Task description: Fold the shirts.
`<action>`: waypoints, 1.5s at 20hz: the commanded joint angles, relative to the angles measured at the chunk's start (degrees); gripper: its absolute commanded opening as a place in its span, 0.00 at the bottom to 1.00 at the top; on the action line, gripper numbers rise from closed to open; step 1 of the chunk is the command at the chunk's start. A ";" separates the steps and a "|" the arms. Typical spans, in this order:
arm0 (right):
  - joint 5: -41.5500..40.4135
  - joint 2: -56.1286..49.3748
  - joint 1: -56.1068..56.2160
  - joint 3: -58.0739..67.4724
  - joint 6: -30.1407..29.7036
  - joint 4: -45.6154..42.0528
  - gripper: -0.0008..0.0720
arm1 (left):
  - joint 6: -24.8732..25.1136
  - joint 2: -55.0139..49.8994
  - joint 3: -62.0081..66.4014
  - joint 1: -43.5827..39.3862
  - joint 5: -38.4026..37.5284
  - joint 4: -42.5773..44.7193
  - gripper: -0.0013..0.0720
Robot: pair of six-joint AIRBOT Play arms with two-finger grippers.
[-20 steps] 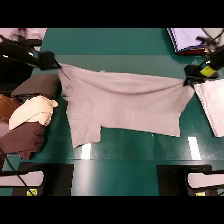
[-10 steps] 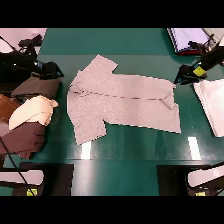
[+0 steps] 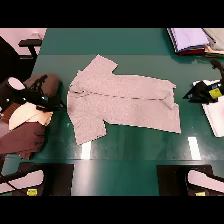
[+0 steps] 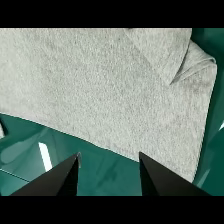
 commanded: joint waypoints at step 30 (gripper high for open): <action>-18.67 4.96 -8.52 -37.62 -2.34 -0.24 0.62 | -0.13 0.94 3.19 -9.18 3.54 -3.98 0.05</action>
